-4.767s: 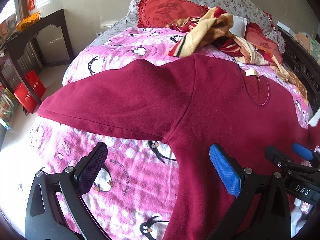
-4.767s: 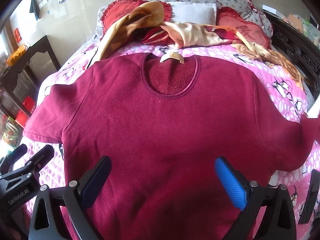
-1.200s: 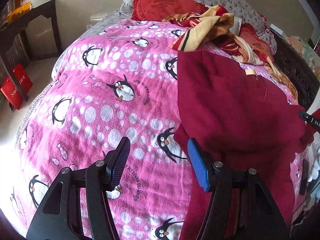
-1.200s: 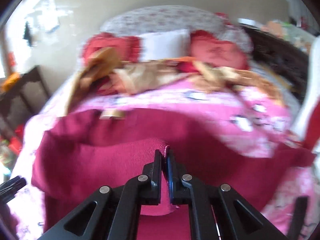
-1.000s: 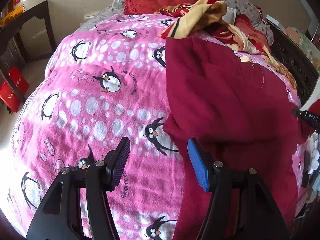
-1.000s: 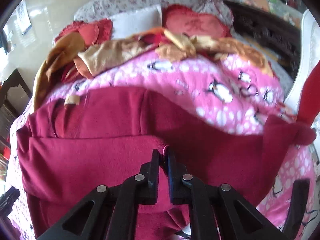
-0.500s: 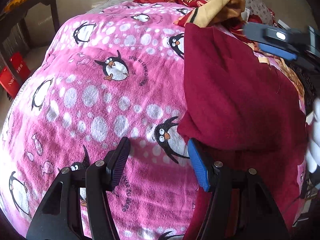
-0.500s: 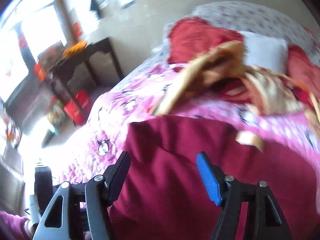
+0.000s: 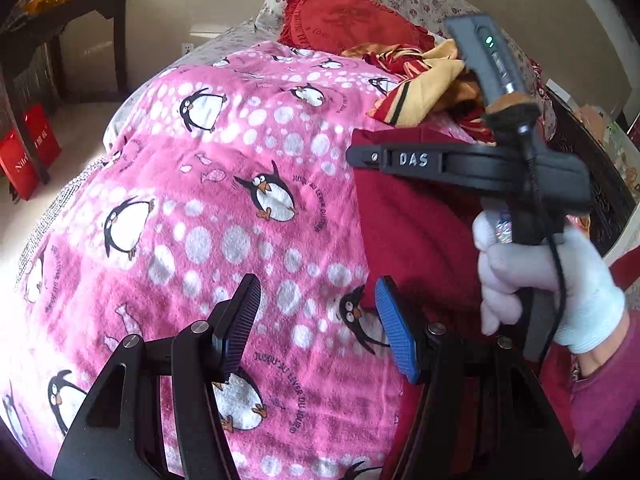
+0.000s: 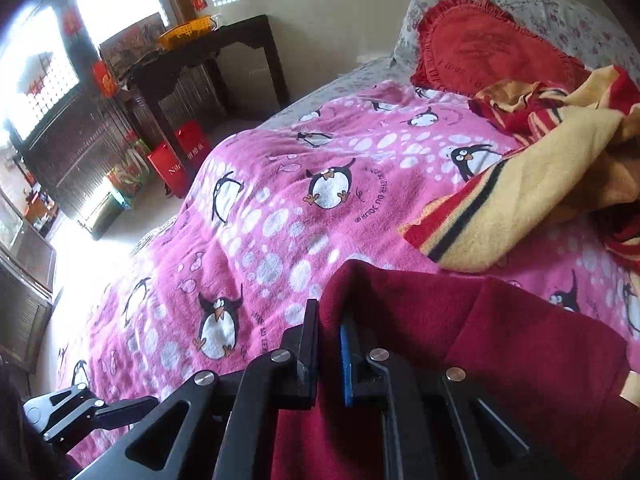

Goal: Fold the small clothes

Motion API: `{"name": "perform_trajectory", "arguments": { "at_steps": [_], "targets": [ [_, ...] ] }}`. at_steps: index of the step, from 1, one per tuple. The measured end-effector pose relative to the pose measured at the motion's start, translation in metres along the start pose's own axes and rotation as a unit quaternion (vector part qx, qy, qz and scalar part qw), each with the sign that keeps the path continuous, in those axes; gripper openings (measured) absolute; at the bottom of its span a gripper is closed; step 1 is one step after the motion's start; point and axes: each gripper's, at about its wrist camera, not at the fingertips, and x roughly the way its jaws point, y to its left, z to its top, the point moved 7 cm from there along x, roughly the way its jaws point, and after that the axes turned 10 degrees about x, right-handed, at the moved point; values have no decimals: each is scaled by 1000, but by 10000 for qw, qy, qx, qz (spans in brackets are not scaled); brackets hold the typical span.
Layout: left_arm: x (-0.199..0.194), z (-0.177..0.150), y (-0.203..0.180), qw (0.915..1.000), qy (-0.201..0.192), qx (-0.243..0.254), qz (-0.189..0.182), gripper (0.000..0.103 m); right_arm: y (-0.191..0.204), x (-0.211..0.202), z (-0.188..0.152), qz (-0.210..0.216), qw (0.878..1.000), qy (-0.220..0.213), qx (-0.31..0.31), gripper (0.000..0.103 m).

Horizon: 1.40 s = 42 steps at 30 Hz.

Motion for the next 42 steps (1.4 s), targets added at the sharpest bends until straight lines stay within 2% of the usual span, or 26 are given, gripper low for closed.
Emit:
{"name": "perform_trajectory", "arguments": {
  "at_steps": [3, 6, 8, 10, 11, 14, 16, 19, 22, 23, 25, 31, 37, 42],
  "targets": [
    [3, 4, -3, 9999, 46, 82, 83, 60, -12, 15, 2, 179, 9992, -9, 346, 8],
    [8, 9, -14, 9999, 76, 73, -23, 60, -18, -7, -2, 440, 9971, -22, 625, 10],
    [9, 13, -27, 9999, 19, 105, -95, 60, -20, -37, -11, 417, 9974, -122, 573, 23],
    [11, 18, -39, 9997, -18, 211, -116, 60, -31, -74, -25, 93, 9979, -394, 499, 58],
    [14, 20, -45, 9995, -14, 283, -120, 60, -40, -92, -37, -96, 9974, -510, 502, 63],
    [26, 21, -58, 9988, 107, 481, -38, 60, -74, -123, -70, -794, 9931, -675, 543, 63],
    [38, 18, -63, 9980, 224, 592, 61, 60, -104, -137, -89, -1321, 9857, -752, 726, 62],
    [57, 13, -63, 9965, 431, 683, 215, 60, -158, -162, -118, -1843, 9687, -837, 1439, 50],
    [66, 10, -63, 9962, 468, 670, 286, 62, -210, -173, -142, -2285, 9475, -782, 2096, 48],
    [66, 10, -64, 9961, 448, 691, 328, 62, -223, -172, -147, -2259, 9434, -785, 2299, 44],
    [63, 10, -66, 9951, 465, 758, 433, 62, -234, -169, -148, -2088, 9427, -879, 2448, 43],
    [43, 15, -79, 9939, 350, 924, 482, 62, -218, -185, -143, -1954, 9449, -992, 2432, 44],
    [28, 17, -95, 9935, 224, 1042, 405, 62, -210, -207, -165, -1997, 9396, -1085, 2558, 45],
    [28, 14, -107, 9926, 231, 1124, 399, 62, -217, -211, -183, -2199, 9319, -1068, 2681, 46]
  ]
}}
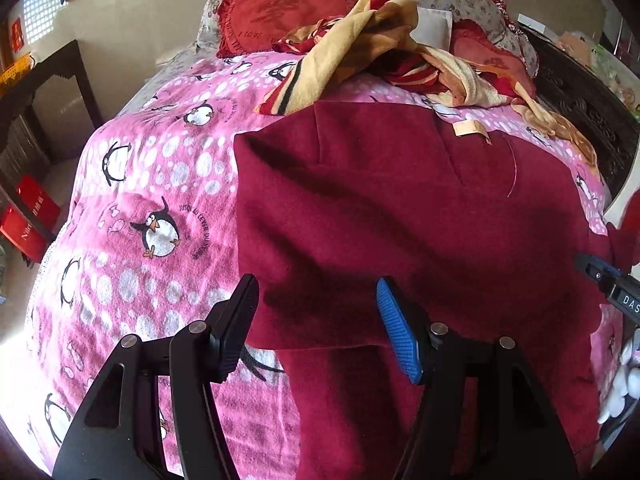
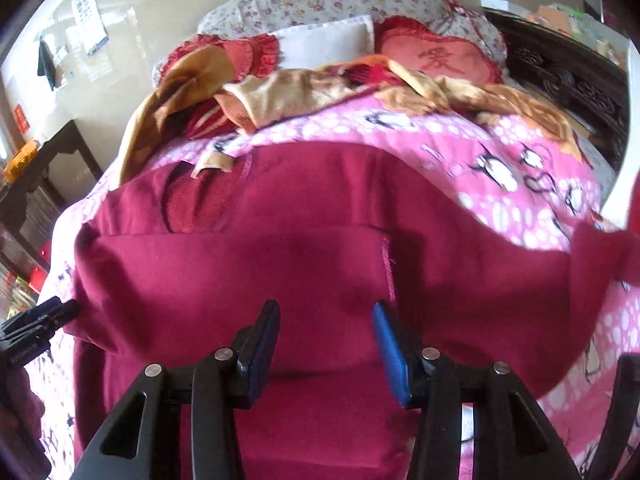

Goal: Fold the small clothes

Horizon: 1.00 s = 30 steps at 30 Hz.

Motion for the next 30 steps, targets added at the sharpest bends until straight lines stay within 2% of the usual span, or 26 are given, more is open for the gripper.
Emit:
{"name": "perform_trajectory", "arguments": {
  "at_steps": [2, 5, 7, 12, 15, 20, 23, 30],
  "targets": [
    [3, -2, -5, 10000, 32, 3, -13, 62, -9, 4, -3, -6, 9999, 46, 140, 47],
    [10, -6, -9, 9999, 102, 25, 66, 62, -20, 16, -15, -256, 9991, 273, 216, 51],
    [15, -10, -11, 9998, 154, 47, 96, 62, -21, 14, -17, -194, 9995, 127, 199, 52],
    [20, -14, -17, 9991, 223, 259, 265, 62, -24, 13, -19, -140, 9995, 168, 240, 53],
    [17, -12, -15, 9994, 201, 202, 202, 62, -25, 8, -17, -32, 9994, 206, 259, 53],
    [8, -6, -12, 9999, 103, -81, 38, 62, -49, -15, 5, 39, 9975, -34, 712, 55],
    [4, -3, -19, 10000, 50, -26, -11, 62, -57, -18, 11, 179, 9955, 30, 925, 55],
    [7, -6, -33, 9998, 144, 152, -50, 62, -36, -13, 4, 370, 9963, 128, 768, 55]
  ]
}}
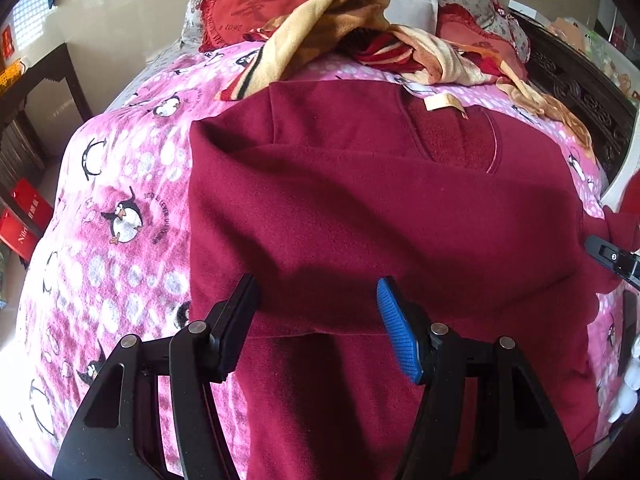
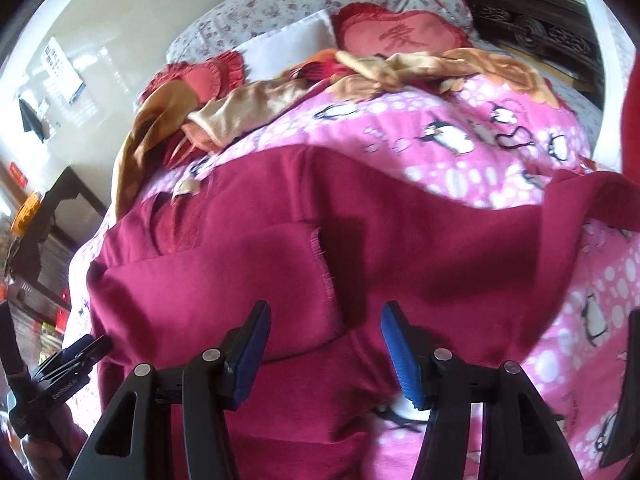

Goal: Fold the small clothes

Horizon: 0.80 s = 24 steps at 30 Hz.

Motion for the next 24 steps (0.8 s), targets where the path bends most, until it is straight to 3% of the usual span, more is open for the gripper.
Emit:
{"name": "perform_trajectory", "arguments": {
  "at_steps": [9, 12, 19, 24],
  "targets": [
    [16, -4, -4, 9998, 174, 101, 76, 62, 11, 28, -14, -202, 9989, 308, -275, 57],
    [17, -4, -4, 9998, 185, 98, 57, 62, 10, 19, -10, -62, 9993, 290, -218, 57],
    [13, 0, -4, 9999, 118, -42, -108, 62, -24, -24, 26, -54, 9996, -185, 183, 57],
    [7, 3, -7, 9998, 63, -52, -193, 62, -81, -55, 63, -414, 9950, -618, 672, 66]
  ]
}}
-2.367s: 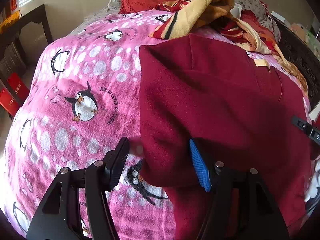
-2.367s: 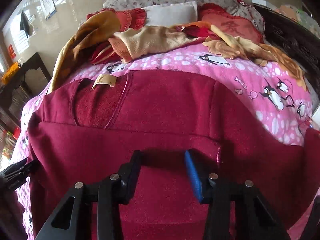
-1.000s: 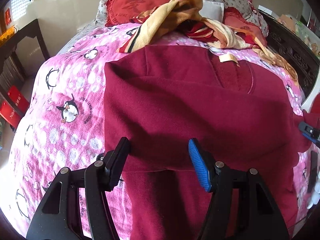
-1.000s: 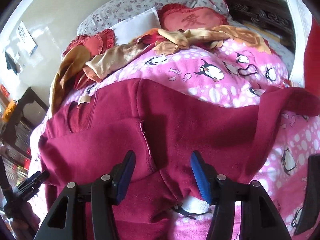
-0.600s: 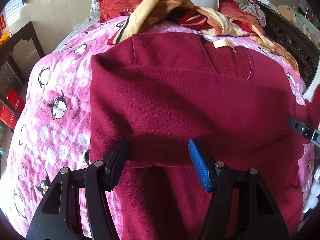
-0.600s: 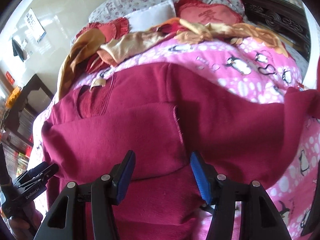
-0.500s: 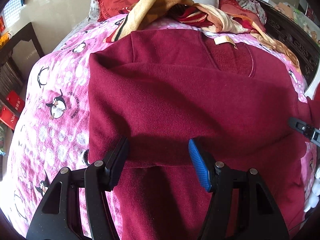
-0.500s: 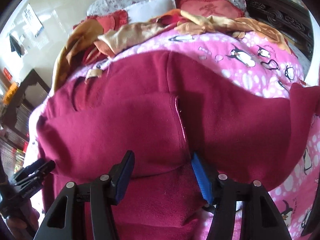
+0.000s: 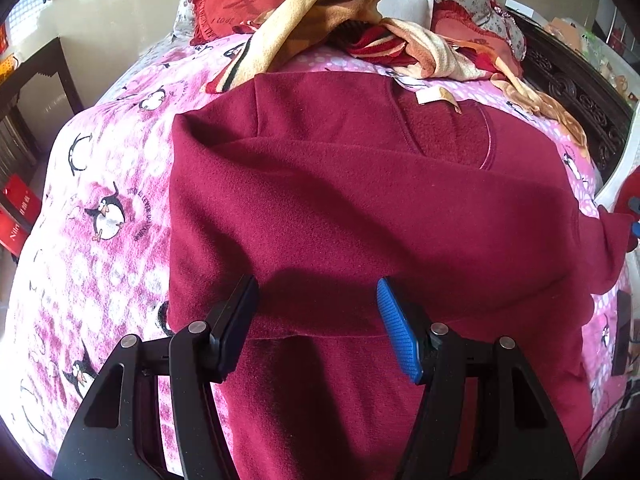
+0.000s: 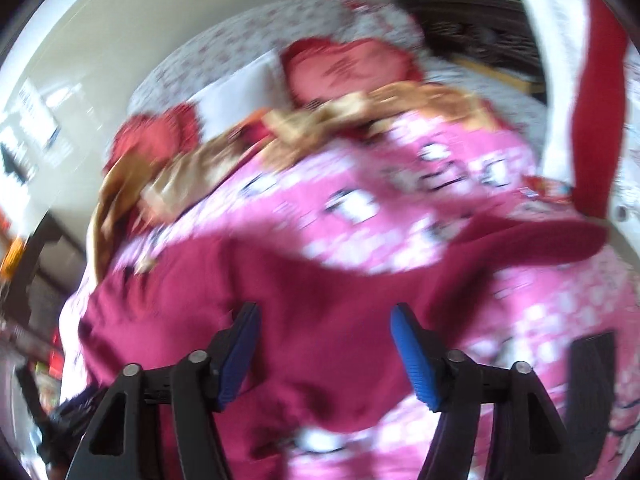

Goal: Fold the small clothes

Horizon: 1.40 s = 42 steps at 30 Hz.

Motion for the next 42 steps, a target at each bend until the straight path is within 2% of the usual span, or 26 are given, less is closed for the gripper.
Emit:
{"name": "perform_trajectory", "arguments": {
  "at_steps": [7, 10, 16, 18, 19, 21, 23, 26, 29, 34, 37, 40, 42],
  "targets": [
    [1, -2, -1, 10000, 57, 5, 5, 62, -87, 7, 48, -386, 9929, -11, 1124, 66],
    [3, -1, -2, 10000, 83, 14, 25, 62, -117, 11, 60, -396, 9843, -55, 1719, 69],
    [5, -1, -2, 9999, 111, 93, 82, 62, -156, 40, 66, -259, 9612, 204, 2737, 68],
    [3, -1, 0, 9998, 112, 90, 104, 62, -161, 50, 65, -155, 9589, 326, 2813, 53],
    [2, -2, 2, 9998, 107, 80, 116, 62, -161, 50, 66, -214, 9618, 269, 2714, 35],
    [-2, -2, 7, 9999, 81, 35, 140, 62, -156, 40, 71, -232, 9715, 27, 2360, 8],
    [-5, -3, 14, 9998, 52, -68, 170, 62, -144, 27, 75, -56, 9782, -154, 2070, 8],
    [-11, -2, 23, 9996, -17, -276, 98, 62, -105, 0, 77, 337, 9885, -309, 1442, 8],
    [-20, 0, 33, 9991, -125, -388, 150, 62, -56, -21, 73, 852, 9912, -348, 957, 8],
    [-34, 5, 53, 9969, -287, -718, 110, 62, 58, -34, 40, 1621, 9867, -126, -62, 8],
    [-39, 5, 62, 9958, -330, -852, 88, 62, 130, -24, -3, 1905, 9779, 107, -853, 8],
    [-41, 3, 68, 9958, -303, -859, 108, 62, 179, 2, -58, 2183, 9663, 465, -1280, 9],
    [-42, 0, 70, 9962, -279, -817, 104, 62, 206, 32, -113, 2329, 9519, 1178, -1603, 24]
  ]
}}
